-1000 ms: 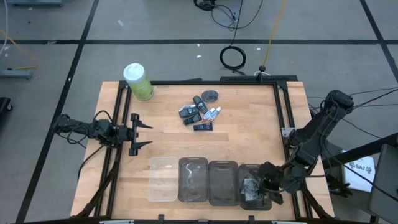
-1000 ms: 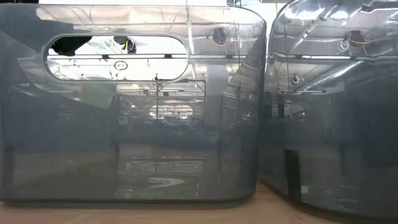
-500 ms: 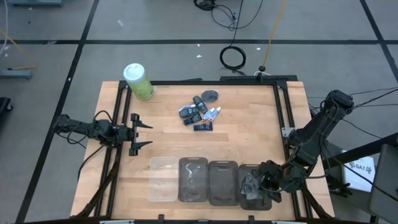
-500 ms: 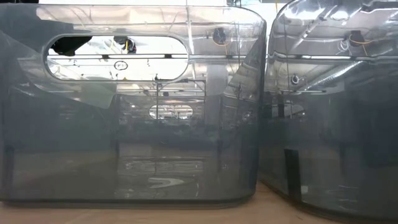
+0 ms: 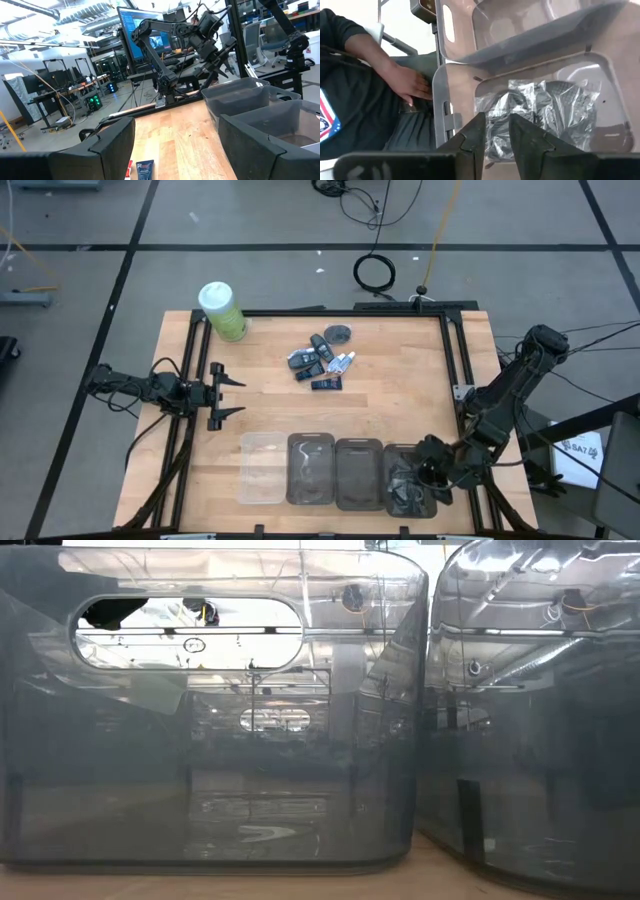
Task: Pick & Place Travel size toiletries
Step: Put the black hairbrush into the right black bin
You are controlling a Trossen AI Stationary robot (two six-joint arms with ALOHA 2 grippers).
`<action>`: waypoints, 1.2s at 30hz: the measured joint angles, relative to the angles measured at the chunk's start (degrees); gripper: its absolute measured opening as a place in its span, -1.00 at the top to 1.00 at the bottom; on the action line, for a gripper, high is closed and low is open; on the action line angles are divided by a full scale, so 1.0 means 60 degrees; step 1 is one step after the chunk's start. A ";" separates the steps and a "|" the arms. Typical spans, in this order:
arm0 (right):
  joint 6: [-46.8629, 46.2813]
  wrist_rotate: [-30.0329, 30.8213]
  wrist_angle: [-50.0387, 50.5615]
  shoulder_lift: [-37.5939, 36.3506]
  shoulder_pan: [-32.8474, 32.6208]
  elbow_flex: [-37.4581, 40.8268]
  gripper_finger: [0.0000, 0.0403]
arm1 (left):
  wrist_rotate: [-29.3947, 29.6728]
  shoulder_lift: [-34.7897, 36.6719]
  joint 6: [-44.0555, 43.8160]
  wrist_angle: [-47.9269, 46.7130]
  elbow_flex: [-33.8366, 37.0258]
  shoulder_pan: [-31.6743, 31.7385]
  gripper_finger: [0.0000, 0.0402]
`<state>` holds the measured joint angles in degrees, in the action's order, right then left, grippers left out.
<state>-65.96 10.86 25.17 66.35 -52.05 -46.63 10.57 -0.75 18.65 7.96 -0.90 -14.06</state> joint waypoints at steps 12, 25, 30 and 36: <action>0.2445 0.0013 -0.0002 0.0000 0.0923 0.0004 0.58 | 0.0002 0.0003 0.0000 0.0000 0.0001 0.0000 -0.41; 0.4958 0.0021 -0.0004 -0.0004 0.2204 0.0004 0.59 | 0.0001 0.0000 0.0000 -0.0002 -0.0001 0.0000 -0.41; 0.5596 0.0006 -0.0004 -0.0004 0.2606 0.0004 0.58 | 0.0000 -0.0001 0.0000 -0.0002 -0.0001 0.0000 -0.41; 0.6404 0.0581 -0.0007 -0.0004 0.3060 0.0004 0.59 | 0.0000 -0.0001 0.0000 0.0001 -0.0001 0.0000 -0.41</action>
<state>-27.54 14.35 25.12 66.32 -33.69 -46.61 10.57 -0.75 18.65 7.97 -0.91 -14.06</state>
